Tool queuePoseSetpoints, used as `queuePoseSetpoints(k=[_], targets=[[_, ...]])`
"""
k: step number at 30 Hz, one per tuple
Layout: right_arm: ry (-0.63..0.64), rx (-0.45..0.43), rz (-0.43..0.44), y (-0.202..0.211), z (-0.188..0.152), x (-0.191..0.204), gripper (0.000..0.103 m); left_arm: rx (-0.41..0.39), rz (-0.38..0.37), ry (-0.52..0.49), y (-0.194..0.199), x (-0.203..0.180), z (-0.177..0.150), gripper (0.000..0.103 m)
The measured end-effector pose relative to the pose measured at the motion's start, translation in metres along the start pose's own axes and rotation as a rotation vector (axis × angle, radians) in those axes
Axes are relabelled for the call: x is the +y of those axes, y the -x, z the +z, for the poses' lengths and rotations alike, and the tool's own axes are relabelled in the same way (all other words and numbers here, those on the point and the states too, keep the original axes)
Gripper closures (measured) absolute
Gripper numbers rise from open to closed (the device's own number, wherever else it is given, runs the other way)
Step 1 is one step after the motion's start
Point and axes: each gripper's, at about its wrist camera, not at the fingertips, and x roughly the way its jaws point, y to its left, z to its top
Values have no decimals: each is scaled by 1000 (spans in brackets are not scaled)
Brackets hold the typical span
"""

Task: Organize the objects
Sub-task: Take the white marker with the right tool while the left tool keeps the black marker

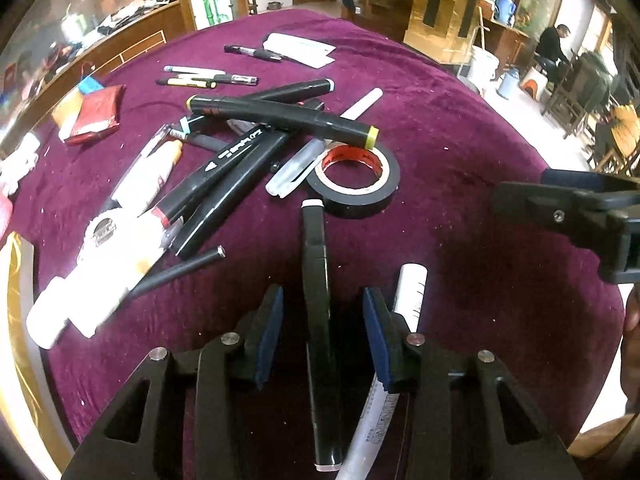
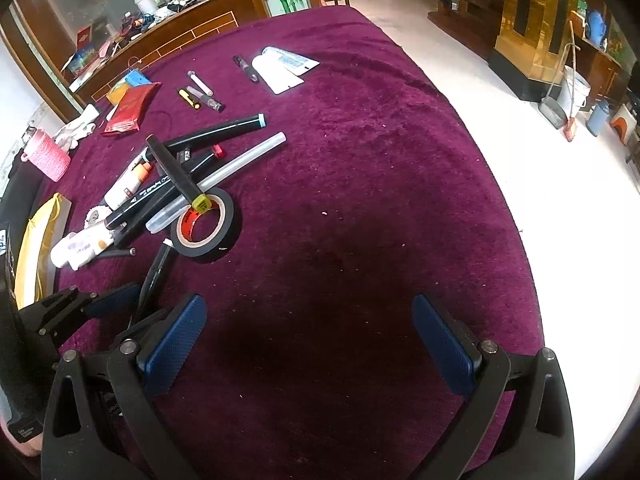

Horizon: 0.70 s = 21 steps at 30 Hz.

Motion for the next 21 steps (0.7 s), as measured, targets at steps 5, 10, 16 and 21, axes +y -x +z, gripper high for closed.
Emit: queuePoseSetpoints(k=[5,10,16,21], targets=[[20,11,1,-2,0,7,0,8,-23,84,7,18,0,92],[70,42,58,0,-6,28,0,-36,-36,184,35,42,-10,92],[93,122,127,-7,-21,60,0,-71,-73,249,68,56,-25,92],[104,151,102,-12,-35,96,0,-74,-120,281,81,80,-32,92]])
